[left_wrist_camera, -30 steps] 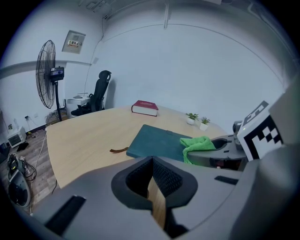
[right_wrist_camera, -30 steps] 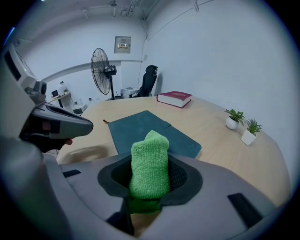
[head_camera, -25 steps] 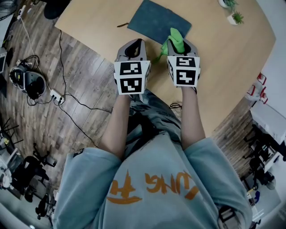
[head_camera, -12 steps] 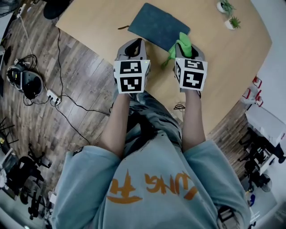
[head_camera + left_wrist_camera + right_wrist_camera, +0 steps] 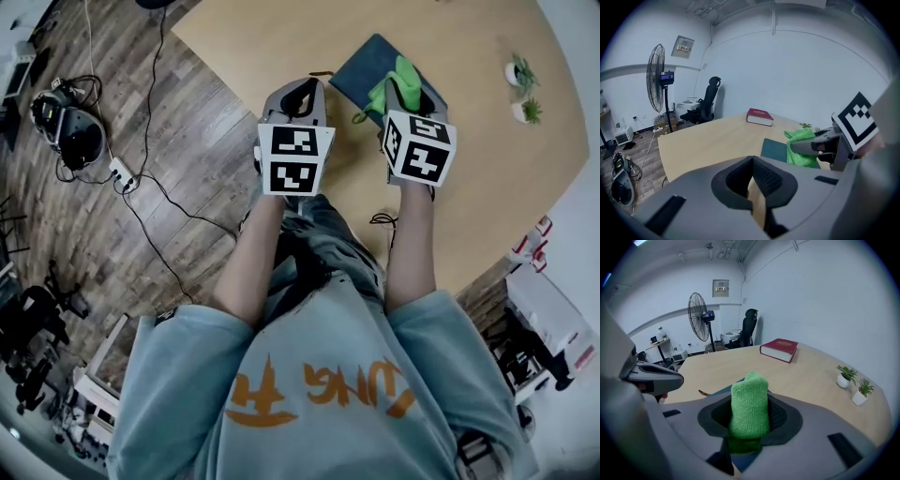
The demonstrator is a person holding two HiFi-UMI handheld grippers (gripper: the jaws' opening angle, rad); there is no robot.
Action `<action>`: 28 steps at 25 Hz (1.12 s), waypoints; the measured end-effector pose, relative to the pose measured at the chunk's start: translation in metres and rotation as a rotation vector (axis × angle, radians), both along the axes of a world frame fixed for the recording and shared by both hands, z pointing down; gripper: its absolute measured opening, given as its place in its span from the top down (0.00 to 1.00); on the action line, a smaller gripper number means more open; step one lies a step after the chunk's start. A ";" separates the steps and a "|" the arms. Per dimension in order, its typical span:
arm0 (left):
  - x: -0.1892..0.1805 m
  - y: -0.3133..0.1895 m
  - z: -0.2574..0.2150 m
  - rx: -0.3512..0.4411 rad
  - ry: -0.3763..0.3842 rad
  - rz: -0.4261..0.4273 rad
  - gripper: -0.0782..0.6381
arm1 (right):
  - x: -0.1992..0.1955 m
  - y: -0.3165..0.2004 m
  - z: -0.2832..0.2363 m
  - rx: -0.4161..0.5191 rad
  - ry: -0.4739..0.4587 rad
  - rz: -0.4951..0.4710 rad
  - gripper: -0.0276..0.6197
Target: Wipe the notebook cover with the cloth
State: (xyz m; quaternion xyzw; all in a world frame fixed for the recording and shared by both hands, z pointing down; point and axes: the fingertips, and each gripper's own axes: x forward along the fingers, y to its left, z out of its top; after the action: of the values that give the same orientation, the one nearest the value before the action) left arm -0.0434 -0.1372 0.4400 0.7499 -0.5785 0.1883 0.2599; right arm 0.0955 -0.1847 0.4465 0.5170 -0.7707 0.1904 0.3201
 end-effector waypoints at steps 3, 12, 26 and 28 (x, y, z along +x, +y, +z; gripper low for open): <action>-0.012 -0.007 0.003 -0.011 -0.010 0.007 0.87 | -0.022 -0.017 0.003 -0.005 -0.012 -0.018 0.76; -0.037 -0.031 0.014 -0.038 -0.027 0.051 0.87 | -0.065 -0.049 0.028 -0.039 0.013 -0.039 0.76; -0.018 -0.034 0.029 -0.074 -0.011 0.158 0.87 | -0.056 -0.044 0.035 -0.035 0.083 -0.003 0.76; -0.014 -0.032 0.032 -0.079 -0.010 0.170 0.87 | -0.049 -0.042 0.036 -0.028 0.088 0.010 0.76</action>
State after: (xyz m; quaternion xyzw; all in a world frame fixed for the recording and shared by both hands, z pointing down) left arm -0.0577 -0.1692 0.4715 0.7846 -0.5061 0.2361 0.2695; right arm 0.0460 -0.2269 0.4825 0.5241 -0.7506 0.1801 0.3599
